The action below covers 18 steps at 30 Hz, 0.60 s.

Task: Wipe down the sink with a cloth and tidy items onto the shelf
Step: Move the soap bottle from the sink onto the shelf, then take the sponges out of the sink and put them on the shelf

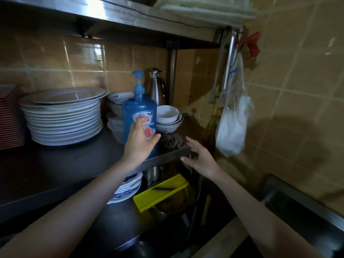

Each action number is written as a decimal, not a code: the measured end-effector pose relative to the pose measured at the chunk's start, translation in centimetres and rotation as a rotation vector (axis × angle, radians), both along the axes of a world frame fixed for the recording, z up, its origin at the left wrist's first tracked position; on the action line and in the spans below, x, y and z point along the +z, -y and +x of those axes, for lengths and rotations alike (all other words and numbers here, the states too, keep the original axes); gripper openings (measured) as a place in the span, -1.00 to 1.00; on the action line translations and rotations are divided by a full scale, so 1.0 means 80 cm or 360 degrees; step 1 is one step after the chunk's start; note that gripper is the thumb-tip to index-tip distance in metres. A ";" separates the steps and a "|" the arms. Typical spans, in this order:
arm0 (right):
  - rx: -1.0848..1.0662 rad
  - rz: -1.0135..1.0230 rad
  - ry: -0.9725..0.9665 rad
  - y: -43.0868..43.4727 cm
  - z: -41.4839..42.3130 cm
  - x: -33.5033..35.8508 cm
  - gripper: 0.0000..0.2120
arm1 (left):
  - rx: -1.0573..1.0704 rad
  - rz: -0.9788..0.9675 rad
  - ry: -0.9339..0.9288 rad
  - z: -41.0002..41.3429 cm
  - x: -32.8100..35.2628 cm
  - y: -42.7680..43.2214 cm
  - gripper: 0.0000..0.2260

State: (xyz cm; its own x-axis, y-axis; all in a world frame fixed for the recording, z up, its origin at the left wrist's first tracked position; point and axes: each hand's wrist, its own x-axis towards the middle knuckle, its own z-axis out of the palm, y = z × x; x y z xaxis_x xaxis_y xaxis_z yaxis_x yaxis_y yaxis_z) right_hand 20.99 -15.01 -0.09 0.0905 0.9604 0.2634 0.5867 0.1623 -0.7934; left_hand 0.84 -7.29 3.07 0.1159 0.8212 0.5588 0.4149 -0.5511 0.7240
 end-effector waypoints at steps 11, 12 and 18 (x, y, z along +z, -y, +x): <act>-0.0329 -0.0118 -0.0039 0.092 0.083 -0.037 -0.37 | -0.0388 -0.0053 -0.0326 0.106 -0.052 0.040 -0.58; -0.0355 -0.0123 -0.0051 0.100 0.092 -0.042 -0.37 | -0.0424 -0.0078 -0.0357 0.117 -0.057 0.043 -0.58; -0.0642 -0.0225 -0.0054 0.145 0.142 -0.079 -0.37 | -0.0645 -0.0165 -0.0531 0.177 -0.095 0.056 -0.60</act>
State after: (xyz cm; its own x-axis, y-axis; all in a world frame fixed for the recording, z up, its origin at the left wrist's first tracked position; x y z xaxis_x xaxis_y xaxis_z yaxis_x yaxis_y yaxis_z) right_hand 32.37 -26.63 -6.42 0.4726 0.8728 0.1222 0.5543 -0.1866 -0.8111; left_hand 14.97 -11.77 -4.50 0.5927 0.7227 0.3556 0.4008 -0.6476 0.6481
